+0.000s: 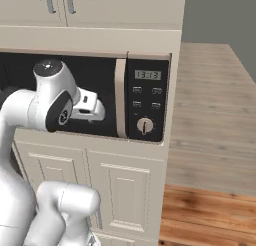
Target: Open the microwave door.
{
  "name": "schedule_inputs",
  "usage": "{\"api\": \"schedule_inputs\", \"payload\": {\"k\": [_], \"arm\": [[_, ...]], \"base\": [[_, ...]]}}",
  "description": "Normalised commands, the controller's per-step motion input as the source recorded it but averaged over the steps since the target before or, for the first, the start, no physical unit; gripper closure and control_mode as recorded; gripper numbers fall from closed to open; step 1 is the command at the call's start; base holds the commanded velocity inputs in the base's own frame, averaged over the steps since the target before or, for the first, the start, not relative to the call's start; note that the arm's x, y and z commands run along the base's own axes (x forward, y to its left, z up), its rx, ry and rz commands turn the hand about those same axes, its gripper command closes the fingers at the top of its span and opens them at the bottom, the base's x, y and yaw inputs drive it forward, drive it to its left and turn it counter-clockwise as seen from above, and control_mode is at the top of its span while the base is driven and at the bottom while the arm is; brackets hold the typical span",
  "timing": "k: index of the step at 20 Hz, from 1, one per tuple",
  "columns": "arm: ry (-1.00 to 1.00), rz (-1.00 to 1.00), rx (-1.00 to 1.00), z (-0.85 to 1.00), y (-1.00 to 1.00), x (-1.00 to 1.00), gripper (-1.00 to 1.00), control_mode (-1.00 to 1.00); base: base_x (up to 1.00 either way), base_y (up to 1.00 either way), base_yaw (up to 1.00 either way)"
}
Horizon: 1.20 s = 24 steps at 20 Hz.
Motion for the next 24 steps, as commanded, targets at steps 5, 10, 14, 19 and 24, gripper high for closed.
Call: {"api": "schedule_inputs", "payload": {"k": [5,10,14,19,24], "arm": [[-0.36,0.0,0.0,0.18,-0.46,-0.64,-1.0,-1.0],[-0.48,0.0,0.0,0.09,-0.76,-0.57,-1.0,-1.0],[-0.68,0.0,0.0,0.0,-0.95,-0.13,-1.0,-1.0],[-0.67,0.04,0.0,-0.02,-0.56,0.15,-1.0,-1.0],[-0.46,0.14,0.0,-0.22,-0.05,0.5,-1.0,-1.0]], "base": [[0.0,0.0,0.0],[0.0,0.0,0.0],[0.0,0.0,0.0],[0.0,0.0,0.0],[0.0,0.0,0.0]]}}
